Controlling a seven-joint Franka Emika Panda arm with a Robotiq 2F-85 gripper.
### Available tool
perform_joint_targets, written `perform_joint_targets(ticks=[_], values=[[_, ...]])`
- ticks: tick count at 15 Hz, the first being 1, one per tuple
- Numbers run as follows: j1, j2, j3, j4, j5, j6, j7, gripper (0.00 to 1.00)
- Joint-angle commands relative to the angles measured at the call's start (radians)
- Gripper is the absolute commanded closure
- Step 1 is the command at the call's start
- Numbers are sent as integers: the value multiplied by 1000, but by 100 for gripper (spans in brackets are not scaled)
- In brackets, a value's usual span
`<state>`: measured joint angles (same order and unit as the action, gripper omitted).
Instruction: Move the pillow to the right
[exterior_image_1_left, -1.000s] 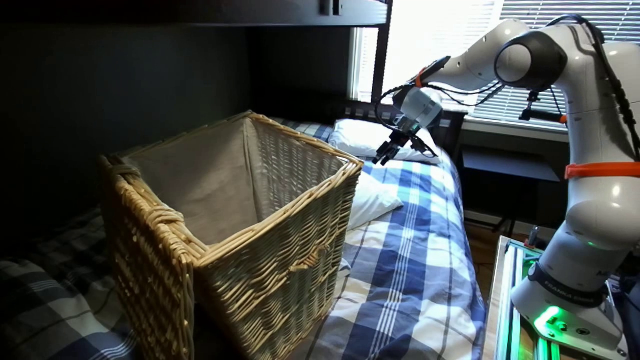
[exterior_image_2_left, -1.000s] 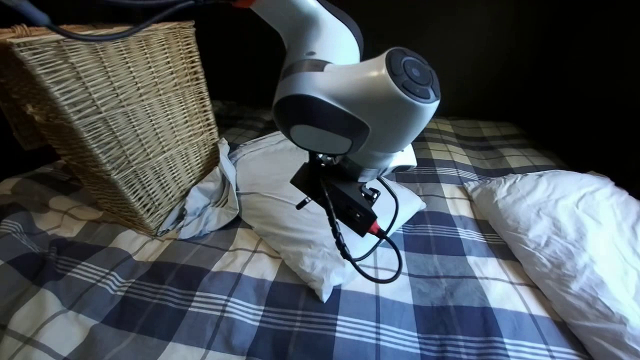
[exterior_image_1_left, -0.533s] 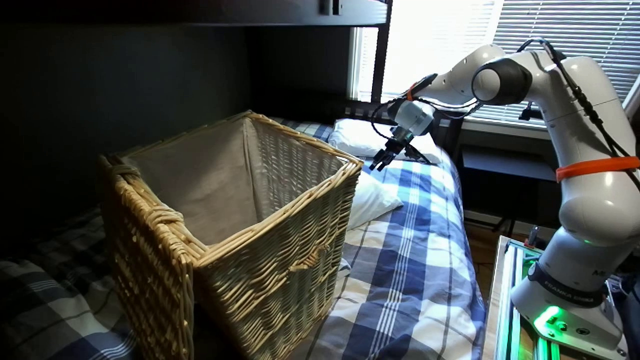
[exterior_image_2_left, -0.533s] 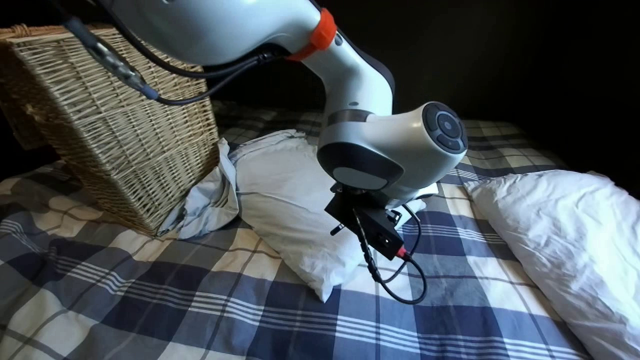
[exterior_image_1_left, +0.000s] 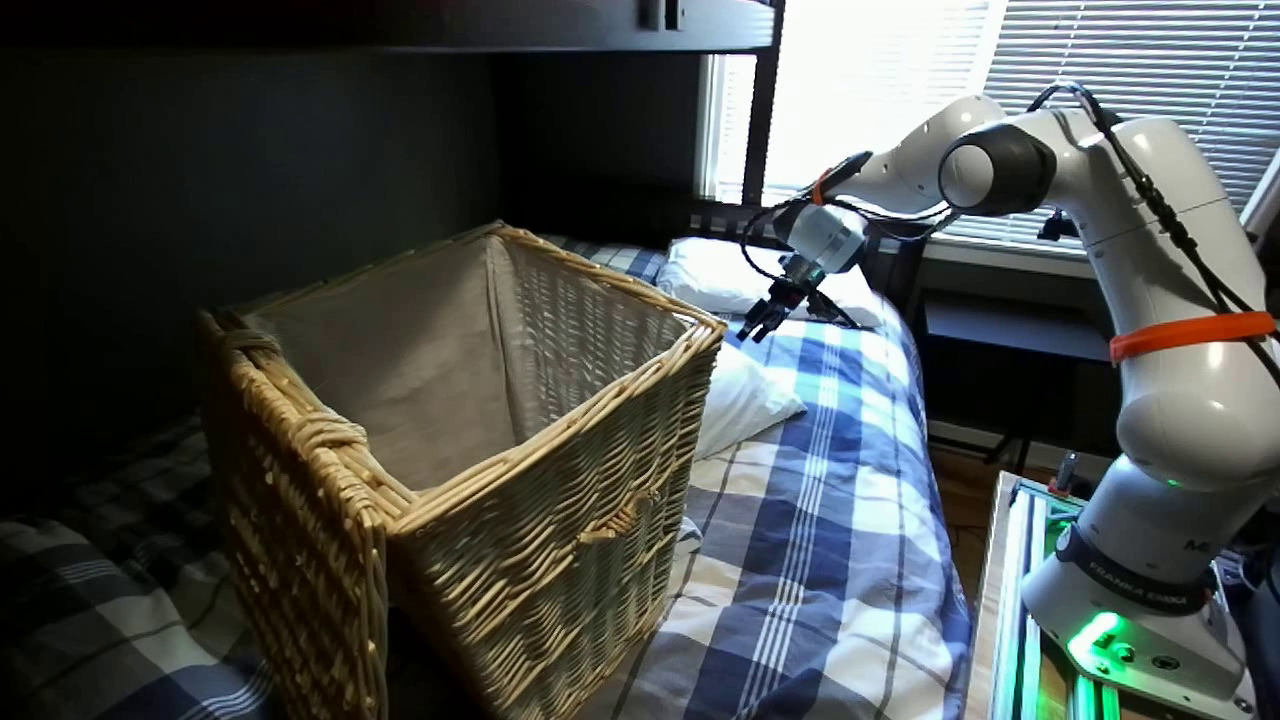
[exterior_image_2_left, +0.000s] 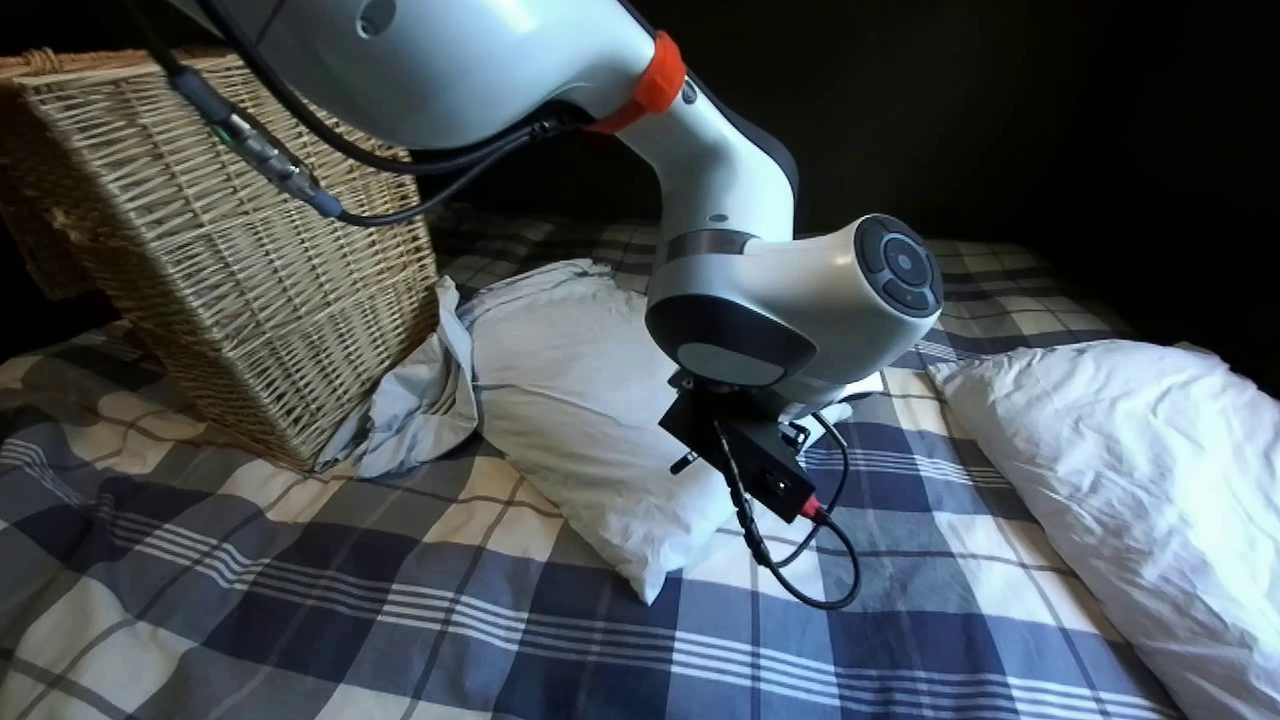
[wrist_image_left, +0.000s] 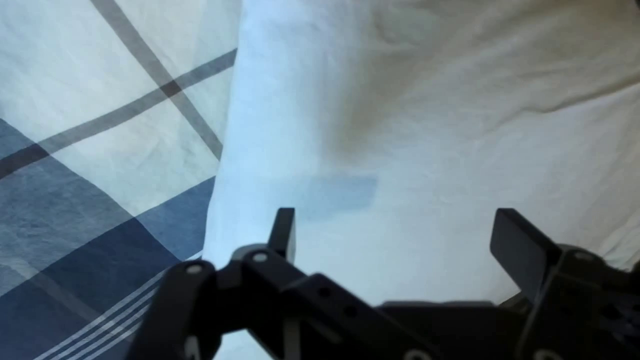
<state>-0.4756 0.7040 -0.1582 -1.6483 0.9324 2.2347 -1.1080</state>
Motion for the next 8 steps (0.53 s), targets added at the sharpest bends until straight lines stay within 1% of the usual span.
perform_joint_targets(ticks=[1,7,8], values=[[-11,15,7,19,-19,4,26,0],[-62,127,28,146,-15,-42,37,0],[-68,148,32,166,-15,-35,33,0]])
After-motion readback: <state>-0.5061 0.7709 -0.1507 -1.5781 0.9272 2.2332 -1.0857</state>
